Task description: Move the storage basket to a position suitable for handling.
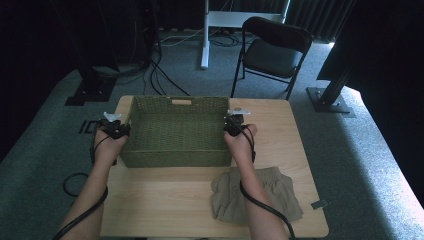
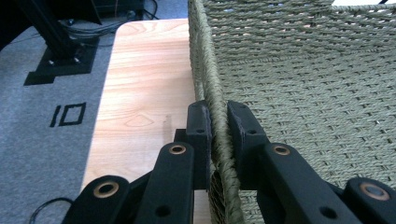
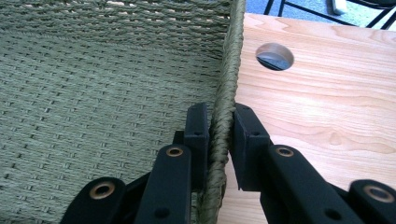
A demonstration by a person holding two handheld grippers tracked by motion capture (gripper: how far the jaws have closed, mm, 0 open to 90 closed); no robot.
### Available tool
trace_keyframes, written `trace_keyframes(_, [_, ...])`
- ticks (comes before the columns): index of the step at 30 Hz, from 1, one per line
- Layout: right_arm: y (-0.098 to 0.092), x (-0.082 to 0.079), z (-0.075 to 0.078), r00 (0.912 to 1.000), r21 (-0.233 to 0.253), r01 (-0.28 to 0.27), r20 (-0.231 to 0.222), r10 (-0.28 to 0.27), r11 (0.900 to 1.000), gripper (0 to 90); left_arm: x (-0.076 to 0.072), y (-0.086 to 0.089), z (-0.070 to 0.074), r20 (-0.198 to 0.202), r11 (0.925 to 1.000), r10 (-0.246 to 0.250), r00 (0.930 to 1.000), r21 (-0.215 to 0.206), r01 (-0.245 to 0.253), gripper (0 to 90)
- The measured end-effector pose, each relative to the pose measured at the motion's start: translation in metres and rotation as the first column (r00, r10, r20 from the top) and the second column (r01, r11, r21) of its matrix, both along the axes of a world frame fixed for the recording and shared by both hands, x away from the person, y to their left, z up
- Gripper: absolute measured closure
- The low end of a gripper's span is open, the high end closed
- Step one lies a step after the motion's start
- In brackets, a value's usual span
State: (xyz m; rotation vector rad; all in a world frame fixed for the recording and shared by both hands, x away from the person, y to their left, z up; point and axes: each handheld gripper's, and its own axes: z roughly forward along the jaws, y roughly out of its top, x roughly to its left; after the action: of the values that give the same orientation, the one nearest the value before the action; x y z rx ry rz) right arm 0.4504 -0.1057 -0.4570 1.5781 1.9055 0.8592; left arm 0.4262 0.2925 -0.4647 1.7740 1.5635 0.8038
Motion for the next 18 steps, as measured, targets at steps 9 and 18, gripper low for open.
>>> trace_keyframes(9, [-0.017,0.003,0.001,0.9998,-0.001,0.017,-0.006,-0.017,1.0,78.1,0.006,-0.017,-0.001,0.006,0.9997,-0.023,0.9997,-0.003,0.023,81.0])
trace_keyframes(18, [-0.039,0.008,0.001,0.9995,-0.001,0.029,-0.012,-0.029,1.0,78.4,0.014,-0.037,0.0,0.0,0.9993,-0.038,0.9993,0.003,0.038,80.8])
